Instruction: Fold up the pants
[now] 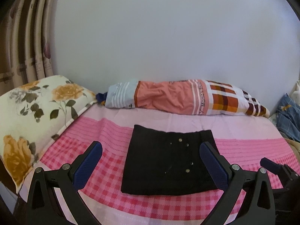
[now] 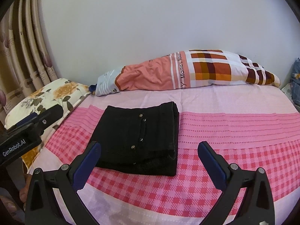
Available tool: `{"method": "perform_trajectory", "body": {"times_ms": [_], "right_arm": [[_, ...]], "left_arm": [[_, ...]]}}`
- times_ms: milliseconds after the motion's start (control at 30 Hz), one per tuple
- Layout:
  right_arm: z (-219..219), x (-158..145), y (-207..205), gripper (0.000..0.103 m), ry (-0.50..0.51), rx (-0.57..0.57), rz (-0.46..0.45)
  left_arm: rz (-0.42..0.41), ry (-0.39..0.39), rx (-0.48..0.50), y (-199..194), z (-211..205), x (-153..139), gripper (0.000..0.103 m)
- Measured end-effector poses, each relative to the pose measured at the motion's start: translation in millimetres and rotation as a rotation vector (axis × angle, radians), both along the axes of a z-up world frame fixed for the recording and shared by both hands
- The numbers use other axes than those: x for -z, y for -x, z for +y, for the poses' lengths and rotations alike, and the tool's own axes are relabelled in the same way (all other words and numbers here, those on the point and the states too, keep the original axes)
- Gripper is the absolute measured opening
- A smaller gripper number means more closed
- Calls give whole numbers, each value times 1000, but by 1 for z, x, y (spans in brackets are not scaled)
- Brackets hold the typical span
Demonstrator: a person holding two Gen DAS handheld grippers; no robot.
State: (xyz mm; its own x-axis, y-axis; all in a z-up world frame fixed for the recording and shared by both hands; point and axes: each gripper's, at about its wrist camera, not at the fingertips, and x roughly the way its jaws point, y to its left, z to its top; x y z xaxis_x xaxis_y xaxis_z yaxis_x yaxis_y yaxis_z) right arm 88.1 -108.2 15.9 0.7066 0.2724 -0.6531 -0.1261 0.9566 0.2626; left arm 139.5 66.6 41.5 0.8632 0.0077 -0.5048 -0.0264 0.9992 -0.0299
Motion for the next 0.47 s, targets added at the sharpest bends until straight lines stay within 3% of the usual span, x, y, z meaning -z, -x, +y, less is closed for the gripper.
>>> {"method": "perform_trajectory", "body": {"times_ms": [133, 367, 467], "right_arm": [[1, 5, -2, 102, 0, -4, 15], [2, 10, -6, 102, 7, -8, 26], [2, 10, -7, 102, 10, -5, 27]], "left_arm": [[26, 11, 12, -5, 1, 8, 103], [-23, -49, 0, -5, -5, 13, 103], [-18, -24, 6, -6, -3, 13, 103]]}}
